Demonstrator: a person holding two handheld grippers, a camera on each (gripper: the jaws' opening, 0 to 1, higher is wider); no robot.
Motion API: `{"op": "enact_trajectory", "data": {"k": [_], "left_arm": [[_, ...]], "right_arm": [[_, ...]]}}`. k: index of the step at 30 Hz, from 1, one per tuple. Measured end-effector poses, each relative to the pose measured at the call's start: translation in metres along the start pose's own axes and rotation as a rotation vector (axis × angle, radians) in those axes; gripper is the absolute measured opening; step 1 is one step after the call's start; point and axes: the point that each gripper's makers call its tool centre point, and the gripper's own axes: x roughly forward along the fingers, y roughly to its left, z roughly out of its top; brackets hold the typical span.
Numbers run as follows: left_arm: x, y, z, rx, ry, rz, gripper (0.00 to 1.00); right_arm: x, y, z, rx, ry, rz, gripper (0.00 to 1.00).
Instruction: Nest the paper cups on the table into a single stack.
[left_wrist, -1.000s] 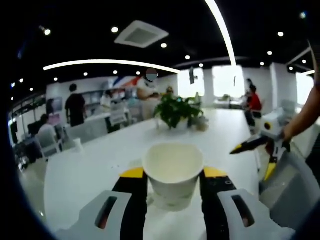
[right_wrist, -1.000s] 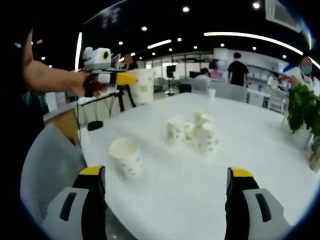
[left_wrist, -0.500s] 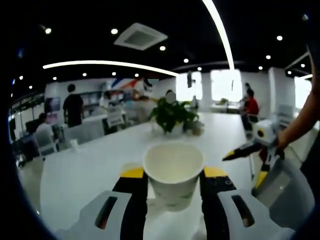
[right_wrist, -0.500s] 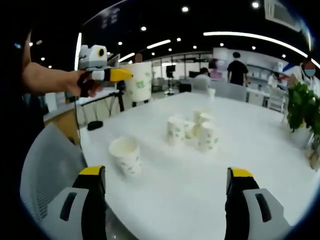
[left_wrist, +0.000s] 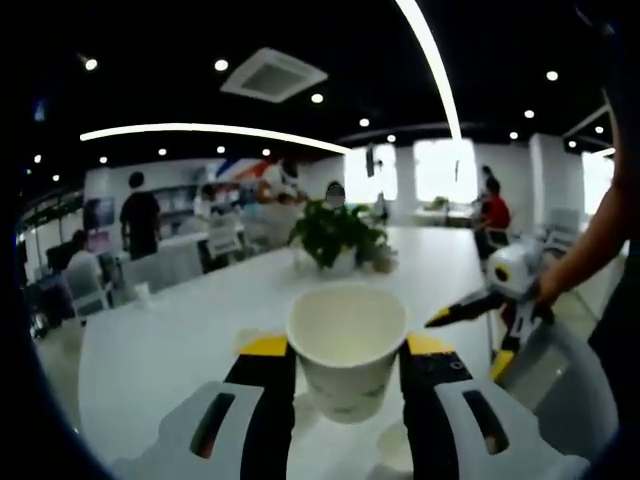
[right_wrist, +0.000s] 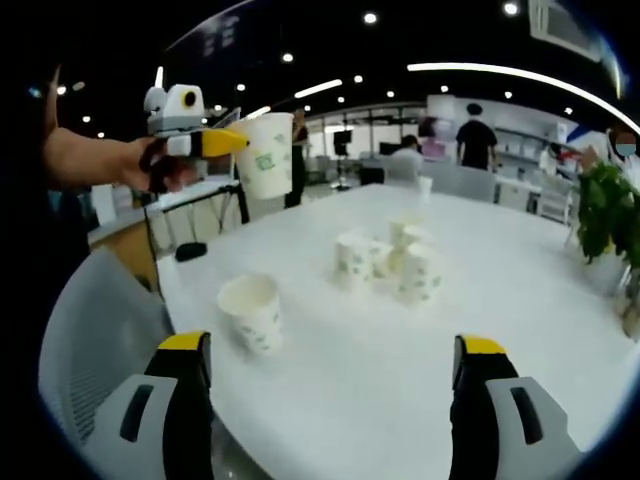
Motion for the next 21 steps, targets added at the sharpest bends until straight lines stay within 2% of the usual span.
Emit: {"op": "enact_trajectory", "data": {"k": [7, 21], "left_arm": [[-0.002, -0.008, 0.004, -0.004, -0.013, -0.016, 0.39], [-0.018, -0.044, 0.0, 0.003, -0.007, -0.065, 0.39]], "right_arm": [[0.002, 0.0, 0.002, -0.009, 0.003, 0.005, 0.99], [-0.006, 0.007, -0.005, -0.018, 0.007, 0.003, 0.99]]}}
